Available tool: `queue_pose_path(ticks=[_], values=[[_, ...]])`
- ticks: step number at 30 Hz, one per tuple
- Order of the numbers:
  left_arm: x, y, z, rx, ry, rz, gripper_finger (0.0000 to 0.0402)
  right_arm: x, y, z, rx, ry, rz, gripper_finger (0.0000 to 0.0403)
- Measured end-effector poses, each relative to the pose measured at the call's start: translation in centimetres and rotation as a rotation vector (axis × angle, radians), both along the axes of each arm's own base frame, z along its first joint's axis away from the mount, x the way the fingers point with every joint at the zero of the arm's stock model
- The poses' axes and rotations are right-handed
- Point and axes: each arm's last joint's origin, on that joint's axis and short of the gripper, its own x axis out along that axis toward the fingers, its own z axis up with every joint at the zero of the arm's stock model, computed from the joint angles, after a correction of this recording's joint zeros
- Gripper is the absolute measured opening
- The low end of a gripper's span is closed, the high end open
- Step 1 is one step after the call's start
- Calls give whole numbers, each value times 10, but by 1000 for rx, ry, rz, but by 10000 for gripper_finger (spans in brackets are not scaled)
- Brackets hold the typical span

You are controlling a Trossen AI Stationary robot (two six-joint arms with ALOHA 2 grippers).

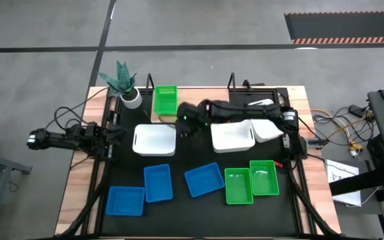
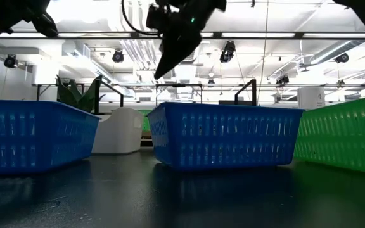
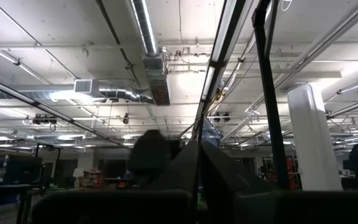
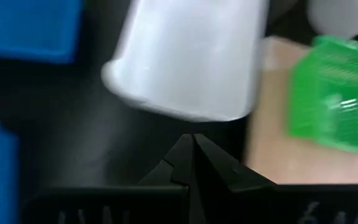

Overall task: Stack baskets on shelf by color
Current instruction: Put the middle white bin on the shelf

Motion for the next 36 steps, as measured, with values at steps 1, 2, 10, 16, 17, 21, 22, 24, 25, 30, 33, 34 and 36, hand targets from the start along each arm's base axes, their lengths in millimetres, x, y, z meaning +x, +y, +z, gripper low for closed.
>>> queue_pose_path(ticks=[1,2,10,16,17,21,22,24,25,30,33,34,36], values=[[0,0,0,0,1,0,0,-3,7,0,16,35,-4,8],[0,0,0,0,1,0,0,-7,13,0,33,69,-16,8],[2,0,-1,-1,15,0,0,-38,22,-3,220,341,-581,15],[3,0,-2,-1,24,-1,0,-44,21,-5,194,383,-727,69],[3,0,-2,-1,23,-1,0,-44,21,-6,184,377,-746,82],[3,0,-2,-1,23,0,0,-45,17,-8,138,332,-897,132],[3,0,-2,-1,23,0,0,-46,17,-10,133,333,-920,143],[3,0,-2,-1,23,-1,0,-47,16,-15,130,346,-948,161],[3,0,-2,-1,23,-1,0,-48,17,-18,129,353,-962,168],[3,0,-2,-1,23,0,0,-54,16,-40,79,384,-1037,192],[3,0,-2,0,24,0,0,-55,16,-50,85,385,-1065,196],[3,0,-2,0,25,0,0,-55,16,-52,86,383,-1066,196],[3,0,-2,0,25,0,0,-54,16,-56,93,373,-1068,196]])
